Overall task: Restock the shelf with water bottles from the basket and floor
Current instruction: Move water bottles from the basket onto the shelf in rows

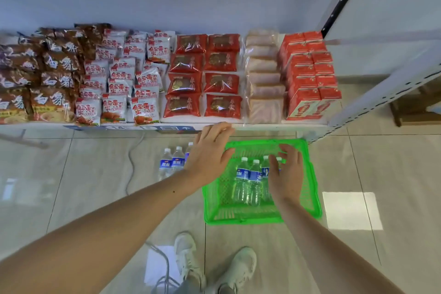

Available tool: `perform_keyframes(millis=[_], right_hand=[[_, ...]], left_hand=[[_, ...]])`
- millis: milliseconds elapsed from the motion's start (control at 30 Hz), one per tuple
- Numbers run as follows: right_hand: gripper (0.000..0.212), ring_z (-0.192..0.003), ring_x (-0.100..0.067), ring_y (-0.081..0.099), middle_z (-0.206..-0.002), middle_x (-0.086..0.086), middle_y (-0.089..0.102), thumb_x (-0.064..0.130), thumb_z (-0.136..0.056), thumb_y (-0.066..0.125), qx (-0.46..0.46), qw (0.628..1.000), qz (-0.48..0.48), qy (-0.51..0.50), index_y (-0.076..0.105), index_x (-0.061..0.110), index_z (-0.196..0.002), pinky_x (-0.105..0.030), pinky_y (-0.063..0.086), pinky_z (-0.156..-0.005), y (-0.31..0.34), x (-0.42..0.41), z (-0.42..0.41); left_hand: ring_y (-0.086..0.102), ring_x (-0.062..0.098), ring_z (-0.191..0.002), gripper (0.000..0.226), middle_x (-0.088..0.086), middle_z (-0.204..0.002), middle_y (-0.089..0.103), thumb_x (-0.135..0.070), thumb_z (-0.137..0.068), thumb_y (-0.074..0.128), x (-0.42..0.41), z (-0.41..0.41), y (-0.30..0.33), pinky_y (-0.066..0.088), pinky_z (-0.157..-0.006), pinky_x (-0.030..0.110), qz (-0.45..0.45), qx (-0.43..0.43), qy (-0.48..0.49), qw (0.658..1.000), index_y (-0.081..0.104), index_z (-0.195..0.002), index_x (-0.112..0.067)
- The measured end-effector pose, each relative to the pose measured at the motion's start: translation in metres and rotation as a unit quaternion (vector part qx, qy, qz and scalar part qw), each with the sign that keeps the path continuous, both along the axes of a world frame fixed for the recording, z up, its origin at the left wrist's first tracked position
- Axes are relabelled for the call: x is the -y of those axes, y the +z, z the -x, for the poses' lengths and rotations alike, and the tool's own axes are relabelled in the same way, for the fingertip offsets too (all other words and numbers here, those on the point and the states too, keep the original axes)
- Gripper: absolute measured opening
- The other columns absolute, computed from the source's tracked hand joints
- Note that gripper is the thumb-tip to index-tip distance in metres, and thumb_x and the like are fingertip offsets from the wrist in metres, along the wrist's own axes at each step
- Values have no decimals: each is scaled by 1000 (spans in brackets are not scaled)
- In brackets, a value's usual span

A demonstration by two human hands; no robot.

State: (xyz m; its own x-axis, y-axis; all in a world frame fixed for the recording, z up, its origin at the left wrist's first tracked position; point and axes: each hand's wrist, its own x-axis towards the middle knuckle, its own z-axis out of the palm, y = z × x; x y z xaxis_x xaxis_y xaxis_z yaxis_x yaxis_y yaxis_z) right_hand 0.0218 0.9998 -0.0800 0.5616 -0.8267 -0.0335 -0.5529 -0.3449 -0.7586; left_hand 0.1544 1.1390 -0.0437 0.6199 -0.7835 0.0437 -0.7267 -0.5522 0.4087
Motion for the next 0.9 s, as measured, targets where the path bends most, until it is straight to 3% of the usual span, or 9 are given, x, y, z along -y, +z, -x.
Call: perform_keyframes(millis=[67, 233, 500, 700, 900], right_hand=[[31, -98, -27, 59, -118, -12, 52, 14, -91, 61, -58, 997, -42, -1, 55, 5, -121, -32, 44, -76, -53, -6, 8], [44, -111, -32, 57, -125, -15, 55, 28, -90, 64, -189, 976, -109, 19, 53, 4, -125, -39, 46, -91, -186, -18, 21], [60, -117, -35, 54, -127, -20, 56, 49, -90, 56, -322, 926, -190, 44, 46, 1, -124, -40, 44, -93, -358, -36, 4], [70, -120, -33, 51, -132, -17, 49, 46, -85, 65, -401, 898, -164, 76, 37, 3, -133, -42, 46, -96, -431, -58, -6], [77, -113, -30, 53, -122, -18, 53, 49, -82, 66, -463, 874, -135, 63, 36, 0, -132, -37, 50, -87, -463, -70, -15]], left_hand=[[37, 20, -128, 51, -1, -142, 39, -33, -91, 55, -7, 6, -50, 35, -105, 42, -52, -24, 12, 998, 42, -137, -16], [19, 23, -142, 64, -2, -155, 20, -41, -94, 48, -21, 7, -172, 22, -114, 45, -160, -37, 12, 986, 23, -149, -22], [-3, 22, -148, 65, 5, -160, -3, -42, -97, 35, -47, -5, -338, 1, -118, 40, -190, 21, 7, 982, 10, -151, -16], [-9, 29, -146, 70, 15, -158, -7, -36, -97, 35, -47, -1, -391, 9, -120, 45, -165, 50, 30, 985, -1, -150, -9], [-2, 31, -147, 65, 19, -158, 2, -34, -98, 36, -50, 1, -398, 16, -119, 46, -137, 62, 34, 988, 9, -151, -8]])
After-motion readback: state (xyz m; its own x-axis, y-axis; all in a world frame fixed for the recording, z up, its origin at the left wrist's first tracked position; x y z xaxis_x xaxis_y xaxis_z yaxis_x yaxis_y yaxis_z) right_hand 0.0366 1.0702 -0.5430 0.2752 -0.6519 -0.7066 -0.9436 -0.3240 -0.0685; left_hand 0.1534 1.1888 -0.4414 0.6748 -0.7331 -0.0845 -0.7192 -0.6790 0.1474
